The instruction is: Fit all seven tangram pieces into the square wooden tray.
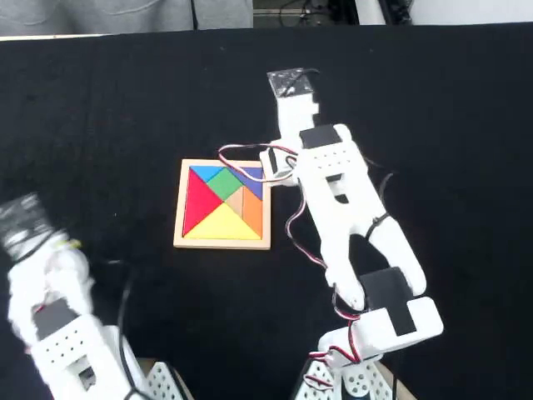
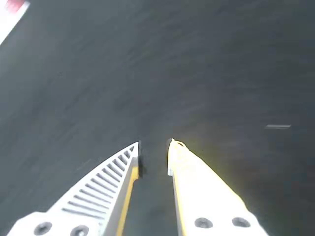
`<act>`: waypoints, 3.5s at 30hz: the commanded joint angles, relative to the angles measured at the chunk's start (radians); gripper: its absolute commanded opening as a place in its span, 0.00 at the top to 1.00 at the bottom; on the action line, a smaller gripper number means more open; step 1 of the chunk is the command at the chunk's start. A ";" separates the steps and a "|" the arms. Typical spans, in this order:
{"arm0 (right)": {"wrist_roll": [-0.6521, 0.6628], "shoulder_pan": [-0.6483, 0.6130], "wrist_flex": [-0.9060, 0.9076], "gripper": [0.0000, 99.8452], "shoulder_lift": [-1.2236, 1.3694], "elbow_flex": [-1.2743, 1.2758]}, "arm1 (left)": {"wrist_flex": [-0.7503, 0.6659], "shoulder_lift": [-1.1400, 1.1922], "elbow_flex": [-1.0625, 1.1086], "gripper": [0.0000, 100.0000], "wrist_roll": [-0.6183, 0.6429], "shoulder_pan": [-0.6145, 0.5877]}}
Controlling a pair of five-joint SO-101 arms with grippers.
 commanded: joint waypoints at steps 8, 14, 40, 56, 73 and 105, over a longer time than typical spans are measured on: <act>-0.058 0.215 0.095 0.99 -0.222 -0.084 | 0.180 0.003 -0.331 0.89 0.133 0.638; -0.026 0.219 0.095 0.99 -0.545 -0.111 | 0.427 0.084 -0.837 0.89 0.130 0.636; 0.098 0.222 -0.072 0.99 -1.753 0.576 | 0.509 -0.399 -0.651 0.92 0.003 0.378; 0.008 0.410 -0.534 0.89 -1.882 1.214 | 0.046 -0.494 0.107 0.92 0.003 0.529; -0.078 0.330 -0.181 0.85 -1.877 1.425 | 0.405 -0.494 0.165 0.92 -0.005 0.524; 0.121 0.149 0.181 0.86 -1.879 1.425 | 0.574 -0.494 0.165 0.92 -0.005 0.526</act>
